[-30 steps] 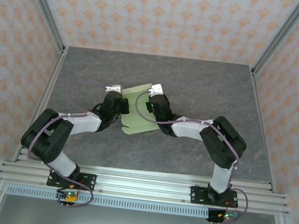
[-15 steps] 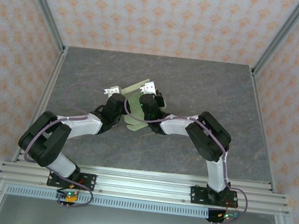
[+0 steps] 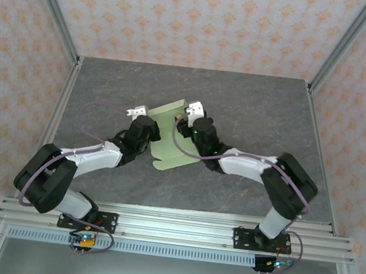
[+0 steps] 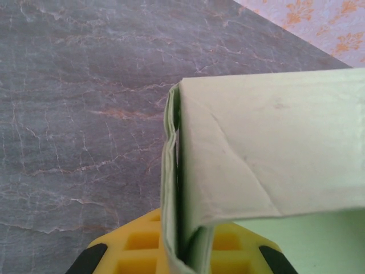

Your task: Fold the paper box

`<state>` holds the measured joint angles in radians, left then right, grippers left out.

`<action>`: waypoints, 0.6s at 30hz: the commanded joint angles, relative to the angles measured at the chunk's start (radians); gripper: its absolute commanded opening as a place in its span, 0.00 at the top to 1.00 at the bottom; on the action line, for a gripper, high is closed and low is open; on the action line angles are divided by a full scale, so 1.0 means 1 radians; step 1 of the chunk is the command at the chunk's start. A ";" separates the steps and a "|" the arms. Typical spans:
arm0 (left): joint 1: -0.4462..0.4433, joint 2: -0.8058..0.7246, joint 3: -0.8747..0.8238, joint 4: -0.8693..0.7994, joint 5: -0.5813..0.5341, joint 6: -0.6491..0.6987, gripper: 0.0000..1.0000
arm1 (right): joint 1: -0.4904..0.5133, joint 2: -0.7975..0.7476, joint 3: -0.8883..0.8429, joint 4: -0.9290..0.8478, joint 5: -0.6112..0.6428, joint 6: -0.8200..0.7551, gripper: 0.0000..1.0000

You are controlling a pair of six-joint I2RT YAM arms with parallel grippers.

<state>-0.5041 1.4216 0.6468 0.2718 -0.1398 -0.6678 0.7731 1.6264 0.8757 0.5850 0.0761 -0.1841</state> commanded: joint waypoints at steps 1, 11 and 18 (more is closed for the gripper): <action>0.004 -0.018 0.038 -0.042 -0.036 0.040 1.00 | -0.072 -0.115 -0.016 -0.154 -0.389 -0.001 0.31; 0.006 -0.046 0.070 -0.001 0.105 0.243 1.00 | -0.288 -0.330 -0.053 -0.413 -0.736 -0.235 0.20; 0.006 -0.064 0.106 -0.011 0.188 0.373 1.00 | -0.396 -0.307 -0.026 -0.600 -0.873 -0.453 0.16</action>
<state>-0.5022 1.3869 0.7078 0.2497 -0.0017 -0.3878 0.4198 1.3117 0.8177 0.1139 -0.6422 -0.4957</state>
